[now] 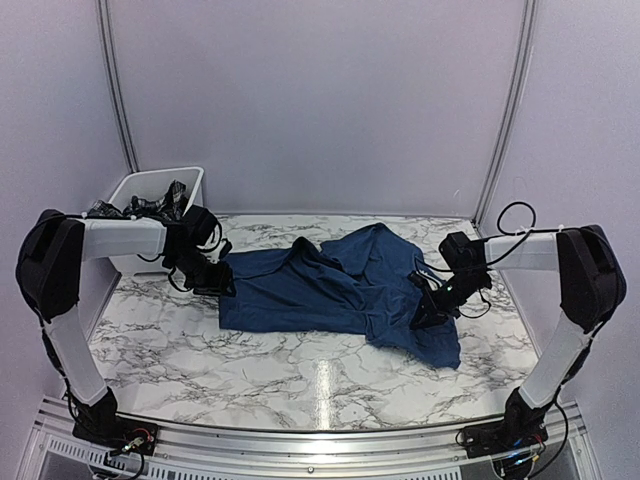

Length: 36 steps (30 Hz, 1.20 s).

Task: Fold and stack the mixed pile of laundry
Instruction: Flatten out the crumpled T-shirt at the center of the board.

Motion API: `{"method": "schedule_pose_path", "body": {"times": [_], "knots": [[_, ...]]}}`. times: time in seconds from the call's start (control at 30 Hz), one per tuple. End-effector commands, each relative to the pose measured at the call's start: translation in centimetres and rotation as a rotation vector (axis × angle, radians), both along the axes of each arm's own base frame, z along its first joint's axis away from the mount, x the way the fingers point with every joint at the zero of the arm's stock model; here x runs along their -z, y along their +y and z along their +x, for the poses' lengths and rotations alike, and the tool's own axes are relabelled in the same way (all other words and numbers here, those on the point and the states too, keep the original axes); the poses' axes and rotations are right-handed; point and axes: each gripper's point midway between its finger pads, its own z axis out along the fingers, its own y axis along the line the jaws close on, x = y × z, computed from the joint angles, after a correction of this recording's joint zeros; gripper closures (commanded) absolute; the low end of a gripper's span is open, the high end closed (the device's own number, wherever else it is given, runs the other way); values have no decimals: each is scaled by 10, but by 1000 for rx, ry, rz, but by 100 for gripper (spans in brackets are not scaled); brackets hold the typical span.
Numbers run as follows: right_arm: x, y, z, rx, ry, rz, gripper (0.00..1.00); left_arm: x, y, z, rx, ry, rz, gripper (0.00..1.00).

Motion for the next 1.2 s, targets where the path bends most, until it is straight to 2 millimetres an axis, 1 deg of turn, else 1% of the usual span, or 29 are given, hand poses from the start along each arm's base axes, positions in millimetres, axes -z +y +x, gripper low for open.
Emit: {"method": "schedule_pose_path", "body": {"times": [0.0,0.23,0.37,0.47,0.63,0.73,0.83,0.93,0.97,1.0,1.03,1.1,1.17], "knots": [[-3,-6,5,27,-24,-27,100,7,-12,1,17,31,-52,56],[0,-6,4,27,-15,-26,100,30,-15,3,22,72,-37,57],[0,-6,5,30,-18,-22,100,37,-17,7,43,77,-28,59],[-1,-6,5,32,-17,-23,100,32,-24,6,62,72,-48,62],[-2,-9,5,41,-18,-24,100,20,-31,-2,92,52,-58,67],[-2,-9,6,44,-18,-22,100,18,-36,-9,120,54,-56,72],[-1,-9,7,44,-16,-21,100,21,-41,-17,147,64,-43,78],[-2,-9,9,46,-18,-21,100,23,-43,-22,166,71,-43,80],[-3,-10,9,49,-19,-20,100,24,-43,-22,168,68,-37,79],[-3,-10,9,51,-18,-20,100,26,-41,-20,160,62,-17,75],[-3,-9,9,51,-17,-19,100,28,-37,-17,148,54,8,68],[-3,-9,9,52,-18,-16,100,32,-31,-12,131,45,54,59],[-3,-9,9,52,-20,-17,100,36,-29,-8,121,48,74,57]]}}
